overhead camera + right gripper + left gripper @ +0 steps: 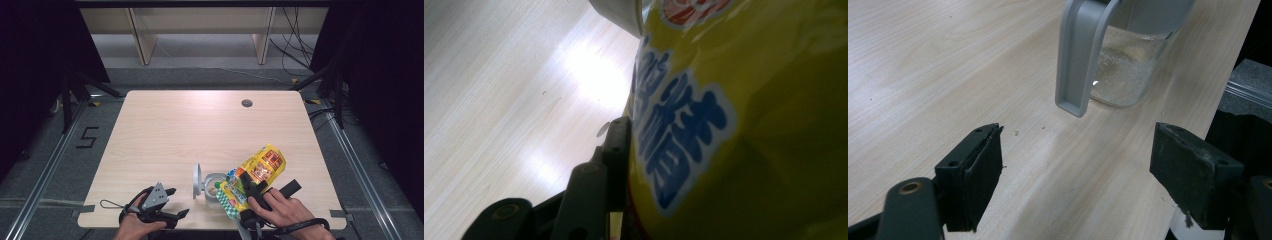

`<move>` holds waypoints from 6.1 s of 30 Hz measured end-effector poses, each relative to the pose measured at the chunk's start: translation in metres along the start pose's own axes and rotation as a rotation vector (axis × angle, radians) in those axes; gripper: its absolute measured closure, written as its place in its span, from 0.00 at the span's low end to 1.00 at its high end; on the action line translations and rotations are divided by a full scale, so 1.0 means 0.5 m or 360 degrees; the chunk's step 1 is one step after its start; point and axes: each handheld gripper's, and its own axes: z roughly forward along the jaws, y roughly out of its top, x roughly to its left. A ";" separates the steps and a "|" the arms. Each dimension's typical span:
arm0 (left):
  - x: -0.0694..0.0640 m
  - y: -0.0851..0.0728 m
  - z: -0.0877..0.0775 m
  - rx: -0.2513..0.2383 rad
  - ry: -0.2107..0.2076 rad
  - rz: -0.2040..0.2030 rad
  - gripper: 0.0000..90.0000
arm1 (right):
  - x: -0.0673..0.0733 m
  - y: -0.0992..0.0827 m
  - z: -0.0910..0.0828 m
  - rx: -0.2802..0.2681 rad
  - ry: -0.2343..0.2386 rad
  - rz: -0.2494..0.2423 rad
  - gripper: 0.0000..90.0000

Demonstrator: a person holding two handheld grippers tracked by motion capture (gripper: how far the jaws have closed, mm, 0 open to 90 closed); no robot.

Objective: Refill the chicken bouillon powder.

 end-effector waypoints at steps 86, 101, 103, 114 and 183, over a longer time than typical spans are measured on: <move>0.004 0.000 0.000 0.0005 -0.0004 0.0035 0.23 | -0.021 -0.003 -0.001 -0.0036 -0.0102 -0.0324 0.74; 0.002 -0.001 0.002 -0.0012 0.0000 0.0008 0.22 | -0.017 -0.008 -0.002 -0.0037 -0.0087 -0.0271 0.74; 0.000 0.000 0.002 -0.0009 -0.0005 -0.0009 0.22 | -0.015 -0.008 -0.002 -0.0038 -0.0085 -0.0250 0.74; 0.000 0.001 0.001 -0.0023 -0.0014 -0.0019 0.22 | -0.018 -0.003 0.000 -0.0045 -0.0086 -0.0281 0.74; 0.000 0.000 0.003 -0.0029 -0.0005 -0.0019 0.22 | -0.026 0.004 0.013 -0.0046 -0.0061 -0.0366 0.74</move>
